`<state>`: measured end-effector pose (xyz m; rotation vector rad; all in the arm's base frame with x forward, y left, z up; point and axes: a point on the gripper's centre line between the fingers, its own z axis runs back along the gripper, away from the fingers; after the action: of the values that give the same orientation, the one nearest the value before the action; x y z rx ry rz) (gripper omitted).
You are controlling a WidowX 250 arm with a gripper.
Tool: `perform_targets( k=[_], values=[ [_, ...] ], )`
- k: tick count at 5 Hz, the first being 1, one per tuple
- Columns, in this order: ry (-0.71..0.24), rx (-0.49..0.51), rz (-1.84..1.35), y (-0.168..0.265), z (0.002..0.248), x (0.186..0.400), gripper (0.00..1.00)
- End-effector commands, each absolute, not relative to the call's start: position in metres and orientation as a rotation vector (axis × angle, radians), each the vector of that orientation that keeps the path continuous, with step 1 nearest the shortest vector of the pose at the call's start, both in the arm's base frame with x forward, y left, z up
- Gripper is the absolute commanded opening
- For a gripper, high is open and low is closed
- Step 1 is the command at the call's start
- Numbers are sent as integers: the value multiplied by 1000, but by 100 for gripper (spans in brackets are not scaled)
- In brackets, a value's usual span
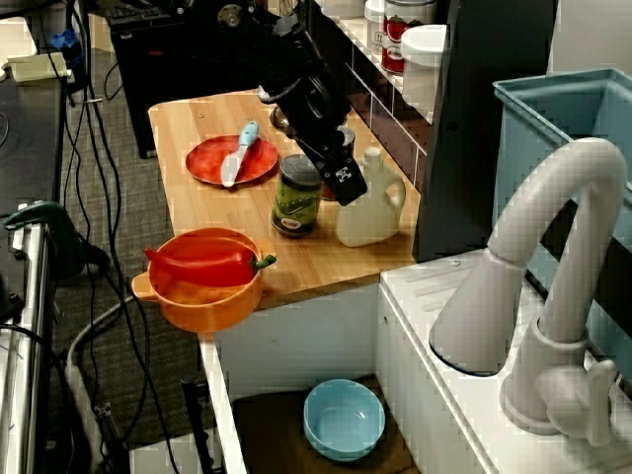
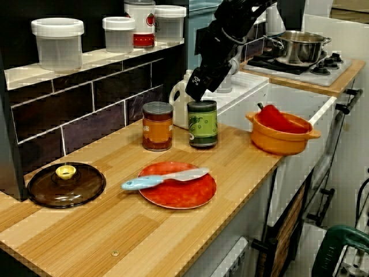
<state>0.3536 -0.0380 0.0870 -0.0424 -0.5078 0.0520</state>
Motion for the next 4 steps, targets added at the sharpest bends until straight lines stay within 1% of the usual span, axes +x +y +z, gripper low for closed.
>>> perform_targets(
  k=[1, 3, 4],
  values=[
    [-530, -31, 53, -14, 102, 351, 100],
    [-520, -57, 27, -16, 123, 344, 100],
    [-522, -64, 19, -16, 128, 341, 100]
  ],
)
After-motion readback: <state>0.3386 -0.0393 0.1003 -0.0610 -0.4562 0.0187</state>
